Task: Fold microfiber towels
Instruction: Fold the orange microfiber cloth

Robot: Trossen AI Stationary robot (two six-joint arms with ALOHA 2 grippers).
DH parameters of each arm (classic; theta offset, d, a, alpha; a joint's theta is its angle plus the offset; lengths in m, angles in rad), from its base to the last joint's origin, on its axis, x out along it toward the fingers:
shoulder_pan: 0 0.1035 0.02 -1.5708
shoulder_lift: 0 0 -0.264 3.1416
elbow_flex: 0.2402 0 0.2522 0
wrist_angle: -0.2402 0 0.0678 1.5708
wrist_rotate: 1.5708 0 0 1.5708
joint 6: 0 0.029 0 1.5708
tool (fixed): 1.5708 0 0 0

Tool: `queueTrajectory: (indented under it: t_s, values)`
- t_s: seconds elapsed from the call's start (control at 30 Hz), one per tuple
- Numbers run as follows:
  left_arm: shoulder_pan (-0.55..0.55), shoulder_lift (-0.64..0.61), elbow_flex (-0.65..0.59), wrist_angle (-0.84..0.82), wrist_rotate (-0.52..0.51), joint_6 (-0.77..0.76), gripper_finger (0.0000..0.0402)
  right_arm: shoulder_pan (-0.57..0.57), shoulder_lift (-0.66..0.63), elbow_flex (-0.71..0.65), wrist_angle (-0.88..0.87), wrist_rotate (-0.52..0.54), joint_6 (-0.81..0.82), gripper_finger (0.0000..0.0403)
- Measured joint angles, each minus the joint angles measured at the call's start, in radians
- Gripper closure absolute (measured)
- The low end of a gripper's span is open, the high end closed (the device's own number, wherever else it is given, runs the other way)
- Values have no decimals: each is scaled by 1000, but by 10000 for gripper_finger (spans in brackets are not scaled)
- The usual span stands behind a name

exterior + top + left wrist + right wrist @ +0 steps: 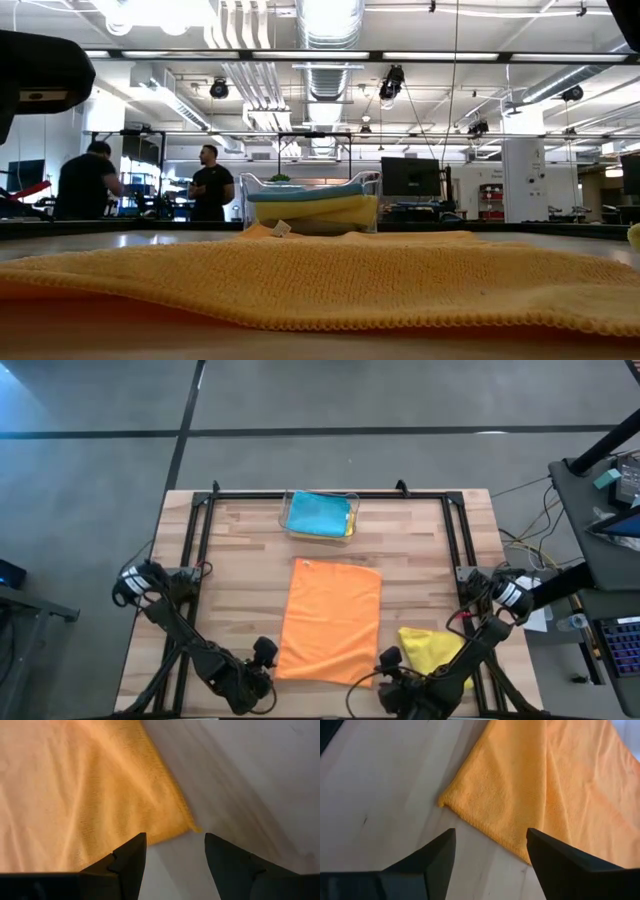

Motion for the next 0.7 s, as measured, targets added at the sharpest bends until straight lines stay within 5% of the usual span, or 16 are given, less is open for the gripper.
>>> queueTrajectory:
  t_s: [0.7]
  values:
    - [-1, 48, -3, 81, -70, -3, 214, 14, 100, -9, 72, 30, 3, 170]
